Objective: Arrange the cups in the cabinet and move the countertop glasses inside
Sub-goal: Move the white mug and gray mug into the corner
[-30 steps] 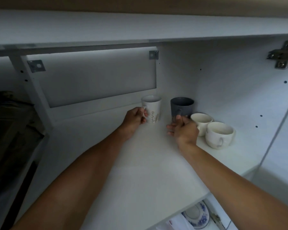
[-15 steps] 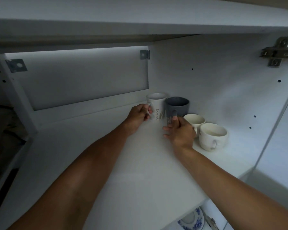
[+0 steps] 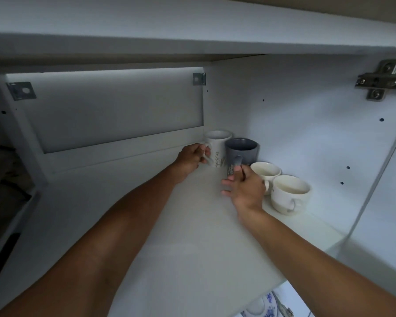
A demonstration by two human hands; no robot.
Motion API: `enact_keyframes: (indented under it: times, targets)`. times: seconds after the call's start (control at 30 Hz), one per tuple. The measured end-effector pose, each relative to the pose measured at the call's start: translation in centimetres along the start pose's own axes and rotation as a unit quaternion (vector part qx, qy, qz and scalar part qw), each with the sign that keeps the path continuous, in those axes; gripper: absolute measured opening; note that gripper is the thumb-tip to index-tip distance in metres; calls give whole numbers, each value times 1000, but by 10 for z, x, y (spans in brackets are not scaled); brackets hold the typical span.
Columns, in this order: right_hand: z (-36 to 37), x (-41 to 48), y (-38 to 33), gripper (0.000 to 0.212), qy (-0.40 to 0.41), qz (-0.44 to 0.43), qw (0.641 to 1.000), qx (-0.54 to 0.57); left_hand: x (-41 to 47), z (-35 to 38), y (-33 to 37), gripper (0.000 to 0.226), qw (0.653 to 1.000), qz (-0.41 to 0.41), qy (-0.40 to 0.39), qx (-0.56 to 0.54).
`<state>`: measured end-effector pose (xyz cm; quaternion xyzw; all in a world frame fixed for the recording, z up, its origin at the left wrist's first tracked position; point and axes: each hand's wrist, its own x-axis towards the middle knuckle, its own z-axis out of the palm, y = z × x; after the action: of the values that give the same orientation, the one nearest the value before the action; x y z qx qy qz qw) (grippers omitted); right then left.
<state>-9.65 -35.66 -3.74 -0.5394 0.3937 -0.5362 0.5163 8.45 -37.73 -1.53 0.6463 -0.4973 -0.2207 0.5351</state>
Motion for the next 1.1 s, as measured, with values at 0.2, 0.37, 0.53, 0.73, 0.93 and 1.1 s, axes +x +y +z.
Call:
enact_keyframes:
  times: [0.2, 0.37, 0.53, 0.73, 0.93, 1.1]
  targets:
    - [2, -2, -2, 22, -4, -10, 999, -37, -2, 0, 10, 37, 998, -26, -17, 53]
    - [3, -2, -2, 18, -6, -34, 995, -95, -9, -7, 9, 24, 995, -48, -3, 90]
    - [-3, -10, -2, 20, -30, -26, 992, -122, -32, -21, 6, 23, 988, -58, 20, 143]
    - [-21, -31, -13, 38, -89, -10, 983, -159, -82, -39, 14, 33, 979, -77, 59, 179]
    - [-51, -59, -31, 59, -173, -58, 939, -291, -144, -52, 23, 48, 963, -63, 67, 253]
    - [-69, -73, -30, 71, -211, -188, 844, -456, -180, -56, 44, 58, 907, -49, 73, 412]
